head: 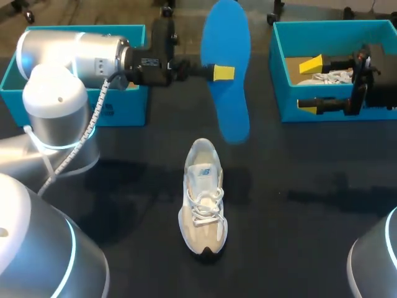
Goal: Take the shoe out of the shoebox, open the shoe tongue, remove and reinsert the insole, then place the shoe into the shoebox
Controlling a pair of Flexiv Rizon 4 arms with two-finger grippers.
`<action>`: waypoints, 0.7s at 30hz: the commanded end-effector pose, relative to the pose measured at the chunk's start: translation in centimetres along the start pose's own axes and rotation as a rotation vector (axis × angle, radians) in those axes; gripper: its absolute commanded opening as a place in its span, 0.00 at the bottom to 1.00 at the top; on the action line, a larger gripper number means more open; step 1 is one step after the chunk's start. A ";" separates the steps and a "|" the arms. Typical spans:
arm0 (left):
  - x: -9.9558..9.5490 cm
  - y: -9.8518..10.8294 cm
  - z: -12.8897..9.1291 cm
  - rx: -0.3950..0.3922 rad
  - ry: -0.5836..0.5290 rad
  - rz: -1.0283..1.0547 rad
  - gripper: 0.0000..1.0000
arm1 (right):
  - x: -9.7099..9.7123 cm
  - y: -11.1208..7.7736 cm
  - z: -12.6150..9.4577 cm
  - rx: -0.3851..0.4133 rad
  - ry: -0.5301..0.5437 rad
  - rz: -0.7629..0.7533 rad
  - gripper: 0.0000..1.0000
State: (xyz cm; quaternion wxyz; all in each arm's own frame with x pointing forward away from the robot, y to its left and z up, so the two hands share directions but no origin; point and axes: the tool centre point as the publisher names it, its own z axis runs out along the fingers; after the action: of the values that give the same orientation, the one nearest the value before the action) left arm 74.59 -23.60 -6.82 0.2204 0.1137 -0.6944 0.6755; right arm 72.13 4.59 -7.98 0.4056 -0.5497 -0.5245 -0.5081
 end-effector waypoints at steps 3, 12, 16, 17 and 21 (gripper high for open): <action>-0.3 -1.2 -1.0 -0.074 -0.053 0.842 0.00 | 0.0 0.1 0.2 0.000 0.000 0.001 1.00; -1.2 -0.6 -1.2 -0.123 -0.007 1.290 0.00 | 0.0 0.1 0.2 0.000 0.000 0.001 1.00; -1.2 -0.5 -1.0 -0.062 -0.033 1.356 0.00 | 0.0 0.1 0.2 0.000 0.000 0.001 1.00; -1.3 -0.5 -1.0 -0.049 -0.049 1.382 0.00 | 0.0 0.1 0.2 0.000 0.000 0.001 1.00; -1.3 -0.5 -1.1 -0.025 -0.088 1.356 0.00 | 0.0 0.1 0.2 0.000 0.000 0.001 1.00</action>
State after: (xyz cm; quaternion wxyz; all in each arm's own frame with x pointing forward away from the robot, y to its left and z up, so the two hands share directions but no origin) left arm 76.45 -22.77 -6.75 -0.0379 -0.1398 -0.7109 0.6882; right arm 72.17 4.59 -7.97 0.4060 -0.5494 -0.5246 -0.5080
